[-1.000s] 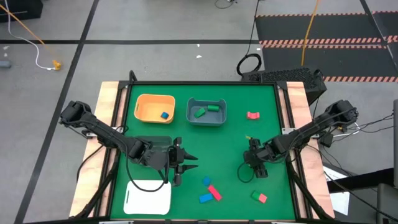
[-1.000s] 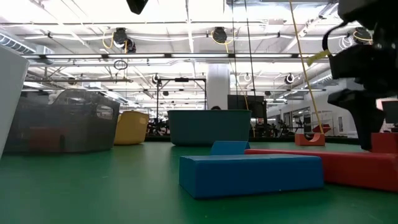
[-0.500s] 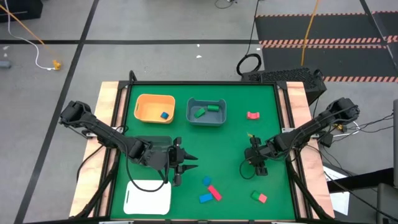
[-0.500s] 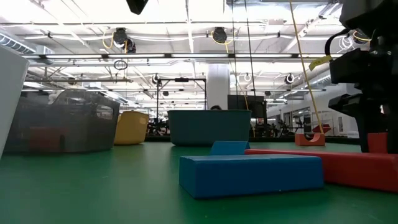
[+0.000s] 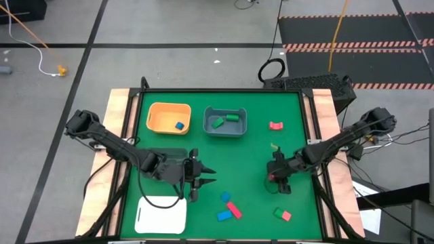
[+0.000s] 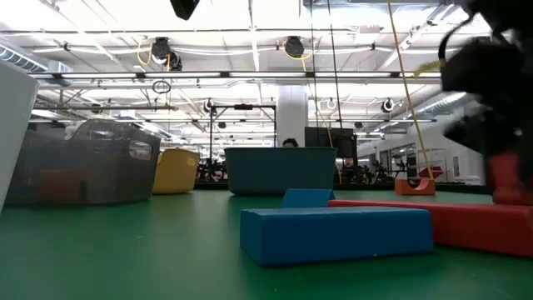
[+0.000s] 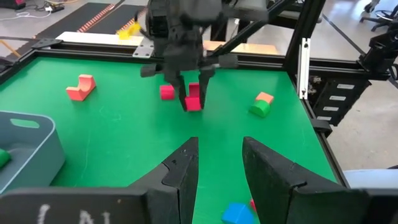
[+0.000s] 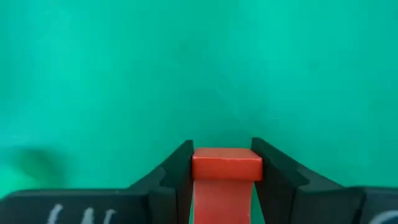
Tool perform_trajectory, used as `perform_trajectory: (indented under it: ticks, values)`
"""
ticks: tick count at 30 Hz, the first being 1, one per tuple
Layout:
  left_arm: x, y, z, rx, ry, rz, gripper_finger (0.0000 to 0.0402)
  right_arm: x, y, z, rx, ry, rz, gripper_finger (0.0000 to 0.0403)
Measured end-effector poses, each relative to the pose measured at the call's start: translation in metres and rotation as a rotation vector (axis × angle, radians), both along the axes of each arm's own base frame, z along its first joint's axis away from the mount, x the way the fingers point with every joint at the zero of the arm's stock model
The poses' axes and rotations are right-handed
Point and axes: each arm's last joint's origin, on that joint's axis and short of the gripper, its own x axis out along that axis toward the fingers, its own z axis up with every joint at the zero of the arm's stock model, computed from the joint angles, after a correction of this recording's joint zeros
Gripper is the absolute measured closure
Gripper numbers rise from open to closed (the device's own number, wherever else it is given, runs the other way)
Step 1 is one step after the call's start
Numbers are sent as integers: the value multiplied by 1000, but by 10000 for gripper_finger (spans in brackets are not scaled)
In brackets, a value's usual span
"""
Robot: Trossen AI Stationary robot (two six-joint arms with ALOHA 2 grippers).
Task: Sort & place blocks by color
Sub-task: Put the red arch block into the white bin
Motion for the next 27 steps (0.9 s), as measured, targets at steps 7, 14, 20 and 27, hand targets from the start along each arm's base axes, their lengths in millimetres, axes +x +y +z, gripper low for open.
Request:
perform_trajectory:
  ticks: [7, 14, 20, 27]
  values:
    - [7, 11, 5, -25, -52, 40, 277, 17, -7, 30, 63, -324, -28, 289]
    - [14, 23, 13, -134, -135, 104, 277, 26, -13, 52, 13, -582, 39, 289]
    - [15, 27, 15, -154, -158, 141, 277, 33, -15, 68, -80, -780, 18, 289]
    - [23, 15, 1, 88, -146, 67, 277, 38, -15, 97, -188, -1102, -13, 289]
